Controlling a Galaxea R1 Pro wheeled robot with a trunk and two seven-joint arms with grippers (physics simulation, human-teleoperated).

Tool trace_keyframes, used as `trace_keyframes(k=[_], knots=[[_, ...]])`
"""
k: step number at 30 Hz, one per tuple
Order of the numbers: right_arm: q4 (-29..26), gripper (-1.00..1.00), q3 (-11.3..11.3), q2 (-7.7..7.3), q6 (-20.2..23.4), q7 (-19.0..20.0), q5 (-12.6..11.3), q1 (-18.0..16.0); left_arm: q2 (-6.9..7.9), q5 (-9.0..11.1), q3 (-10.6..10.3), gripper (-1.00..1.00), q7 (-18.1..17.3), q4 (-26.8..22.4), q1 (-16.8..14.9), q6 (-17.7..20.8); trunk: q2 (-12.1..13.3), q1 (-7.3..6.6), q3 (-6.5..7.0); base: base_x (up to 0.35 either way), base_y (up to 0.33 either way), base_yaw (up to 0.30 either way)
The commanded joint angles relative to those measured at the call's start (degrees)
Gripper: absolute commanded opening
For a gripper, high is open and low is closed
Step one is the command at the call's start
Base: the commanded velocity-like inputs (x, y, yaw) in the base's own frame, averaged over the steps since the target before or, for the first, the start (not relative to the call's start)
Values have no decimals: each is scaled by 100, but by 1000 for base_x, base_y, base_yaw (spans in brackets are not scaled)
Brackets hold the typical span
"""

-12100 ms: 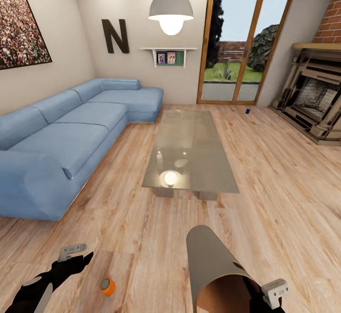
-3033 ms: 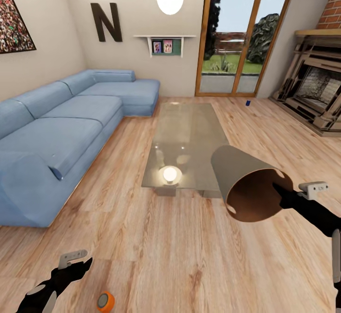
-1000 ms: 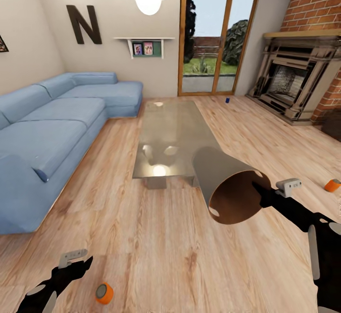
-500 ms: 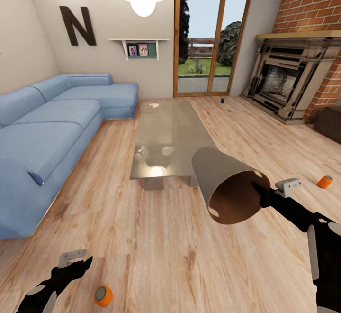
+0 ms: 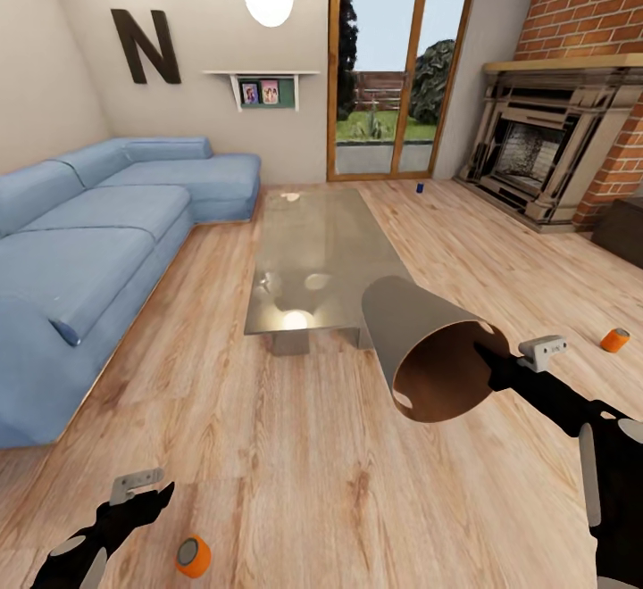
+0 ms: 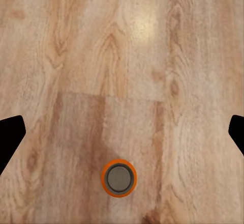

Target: Put the three can of soda from the living room inside the tash can in the kitchen.

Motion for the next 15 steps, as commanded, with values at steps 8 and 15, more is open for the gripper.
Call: trace_keyframes(k=[8,15], knots=[[-7,-100,-1,-3,16,26,-76,-3,-5,-6,7,100,6,0,0,8,-323,176,-143,0,0,0],[-7,-100,44,3,16,26,-76,-3,-8,-8,7,100,11,30,0,14,-603,330,-269,0,0,0]])
